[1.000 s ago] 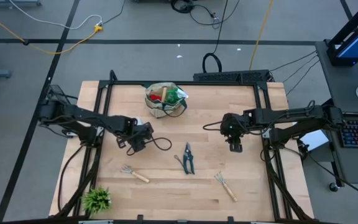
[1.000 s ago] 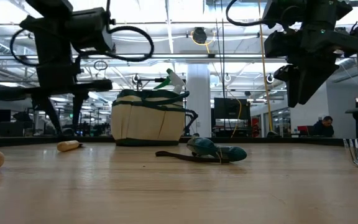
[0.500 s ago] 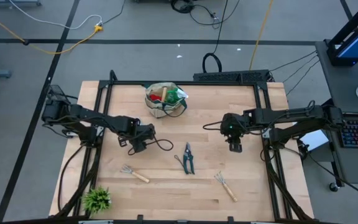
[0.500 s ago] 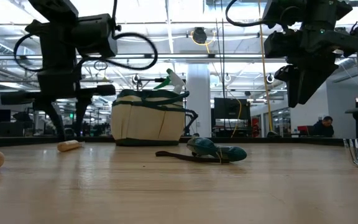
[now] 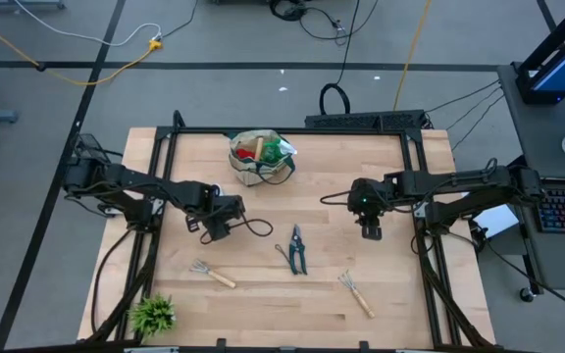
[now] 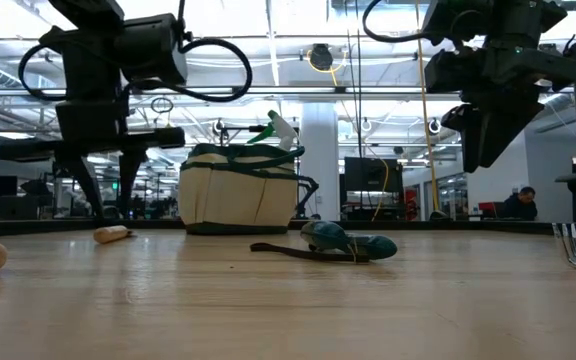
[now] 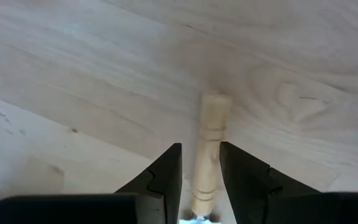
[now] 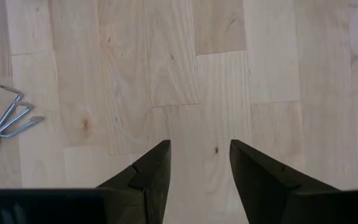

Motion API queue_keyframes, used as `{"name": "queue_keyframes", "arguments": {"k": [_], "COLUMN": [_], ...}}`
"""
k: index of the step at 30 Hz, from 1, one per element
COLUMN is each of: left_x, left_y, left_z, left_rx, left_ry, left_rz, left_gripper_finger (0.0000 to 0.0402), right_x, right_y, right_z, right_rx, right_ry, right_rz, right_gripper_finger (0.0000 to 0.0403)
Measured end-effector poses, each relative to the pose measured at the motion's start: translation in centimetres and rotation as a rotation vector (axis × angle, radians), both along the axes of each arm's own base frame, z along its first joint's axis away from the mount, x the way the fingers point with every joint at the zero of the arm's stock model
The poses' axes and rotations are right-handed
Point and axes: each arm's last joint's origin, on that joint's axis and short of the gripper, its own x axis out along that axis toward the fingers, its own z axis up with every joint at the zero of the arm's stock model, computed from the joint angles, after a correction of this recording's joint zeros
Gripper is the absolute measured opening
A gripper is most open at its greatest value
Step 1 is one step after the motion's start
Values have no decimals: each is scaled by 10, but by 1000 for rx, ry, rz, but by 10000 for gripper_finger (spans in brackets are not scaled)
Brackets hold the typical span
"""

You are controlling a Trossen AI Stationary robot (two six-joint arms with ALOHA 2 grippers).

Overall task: Pick & Place Garden tools in Gardening bag
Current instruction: Put the trowel into the gardening bag

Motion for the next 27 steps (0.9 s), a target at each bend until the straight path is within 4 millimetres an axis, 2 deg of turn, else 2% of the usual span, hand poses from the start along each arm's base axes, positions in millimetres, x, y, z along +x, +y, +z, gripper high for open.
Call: {"name": "queue_keyframes", "arguments": {"k": [14,27], "left_x": [-10,-8], "left_y": [1,1], "left_z": [-15,-15], "left_rx": [-16,-23], "left_ry": [32,2], "left_rz": [-13,-21], "left_gripper_finger": [115,115], "right_x": [0,0], "right_y": [0,0], "right_z": [0,0], "right_rx": [7,7], "right_ry": [-1,-1], "right_rz": [-17,-17], "right_gripper_finger": [155,155]}}
